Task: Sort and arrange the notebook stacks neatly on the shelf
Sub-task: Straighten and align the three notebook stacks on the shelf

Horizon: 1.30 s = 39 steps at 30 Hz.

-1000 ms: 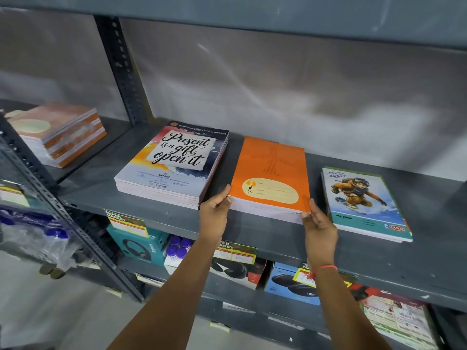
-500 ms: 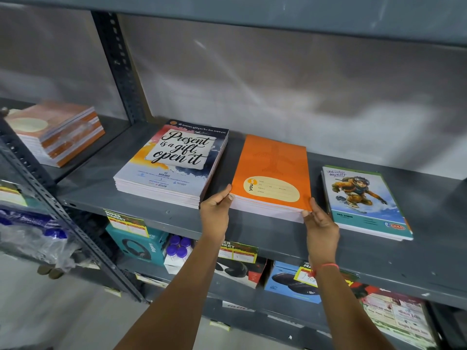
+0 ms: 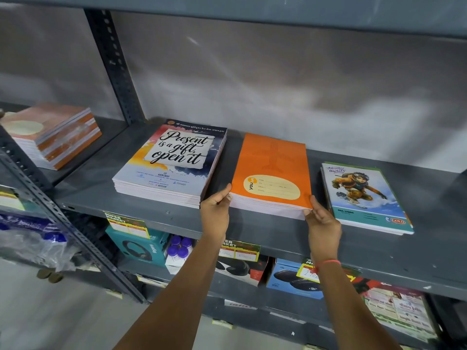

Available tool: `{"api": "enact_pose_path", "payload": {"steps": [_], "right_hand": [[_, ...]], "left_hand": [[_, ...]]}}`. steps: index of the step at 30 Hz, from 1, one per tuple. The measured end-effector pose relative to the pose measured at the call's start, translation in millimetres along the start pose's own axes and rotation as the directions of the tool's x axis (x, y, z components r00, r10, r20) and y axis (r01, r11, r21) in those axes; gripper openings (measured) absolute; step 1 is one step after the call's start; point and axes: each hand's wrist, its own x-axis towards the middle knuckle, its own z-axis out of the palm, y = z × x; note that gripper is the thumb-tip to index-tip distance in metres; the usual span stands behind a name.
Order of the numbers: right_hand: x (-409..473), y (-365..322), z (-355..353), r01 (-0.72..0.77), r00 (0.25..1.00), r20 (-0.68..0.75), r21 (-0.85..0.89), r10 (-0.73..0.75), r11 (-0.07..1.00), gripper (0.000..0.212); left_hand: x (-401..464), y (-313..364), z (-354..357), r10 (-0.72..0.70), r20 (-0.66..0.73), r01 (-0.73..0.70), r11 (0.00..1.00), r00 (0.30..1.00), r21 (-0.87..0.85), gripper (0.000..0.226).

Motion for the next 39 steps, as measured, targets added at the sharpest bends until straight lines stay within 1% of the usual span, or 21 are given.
{"api": "enact_pose_path", "payload": {"steps": [7, 11, 16, 23, 29, 31, 32, 33, 34, 35, 36, 37, 38, 39], "right_hand": [[0, 0, -1, -0.015, 1.0, 0.014, 0.002, 0.015, 1.0, 0.039], [1, 1, 0, -0.018, 1.0, 0.004, -0.01, 0.018, 1.0, 0.038], [1, 3, 0, -0.008, 1.0, 0.002, -0.011, 0.008, 1.0, 0.038], [1, 4, 1, -0.004, 1.0, -0.01, -0.009, 0.004, 1.0, 0.037], [-2, -2, 1, -0.019, 0.999, -0.026, 0.008, 0.019, 1.0, 0.035], [-3, -4, -2, -0.012, 1.0, -0.013, -0.017, 0.012, 1.0, 0.034], [-4, -5, -4, -0.004, 1.0, -0.015, -0.033, 0.004, 0.999, 0.034], [-6, -6, -8, 0.003, 1.0, -0.026, -0.034, -0.004, 0.999, 0.032], [-8, -7, -13, 0.01, 0.999, -0.043, -0.032, -0.011, 0.999, 0.031], [-10, -7, -20, 0.023, 0.997, -0.074, -0.035, -0.026, 0.999, 0.029], [-12, -6, -32, 0.054, 0.992, -0.108, -0.051, -0.059, 0.997, 0.027], [-13, -5, -43, 0.093, 0.984, -0.144, -0.071, -0.102, 0.993, 0.024], [-11, -4, -59, 0.137, 0.972, -0.182, -0.088, -0.151, 0.987, 0.022], [-7, -3, -75, 0.181, 0.955, -0.223, -0.093, -0.197, 0.979, 0.022]], "left_hand": [[-2, 1, -3, -0.02, 0.05, 0.021, 1.0, 0.999, -0.008, 0.032], [-2, 1, 0, 0.009, 0.006, -0.009, 1.0, 1.0, -0.028, 0.031], [-4, 1, 1, 0.033, -0.021, -0.033, 0.999, 0.999, -0.012, 0.03], [1, -5, -1, 0.063, 0.011, -0.063, 0.998, 0.998, 0.017, 0.03], [-2, -2, 1, 0.08, -0.007, -0.08, 0.996, 0.997, 0.036, 0.031], [-3, 0, 1, 0.068, 0.001, -0.068, 0.997, 0.998, 0.045, 0.031], [-5, 1, 1, 0.081, -0.01, -0.08, 0.993, 0.997, 0.084, 0.03], [-9, 0, 4, 0.124, -0.044, -0.115, 0.977, 0.991, 0.177, 0.031], [-15, -1, 7, 0.197, -0.081, -0.166, 0.942, 0.977, 0.293, 0.032], [-24, -3, 12, 0.293, -0.086, -0.238, 0.89, 0.952, 0.388, 0.036], [-37, -5, 21, 0.395, -0.049, -0.337, 0.835, 0.917, 0.435, 0.042], [-51, -9, 31, 0.479, 0.028, -0.438, 0.777, 0.878, 0.452, 0.047], [-66, -13, 43, 0.526, 0.123, -0.52, 0.729, 0.842, 0.445, 0.05], [-79, -18, 57, 0.533, 0.219, -0.572, 0.706, 0.817, 0.417, 0.052]]}}
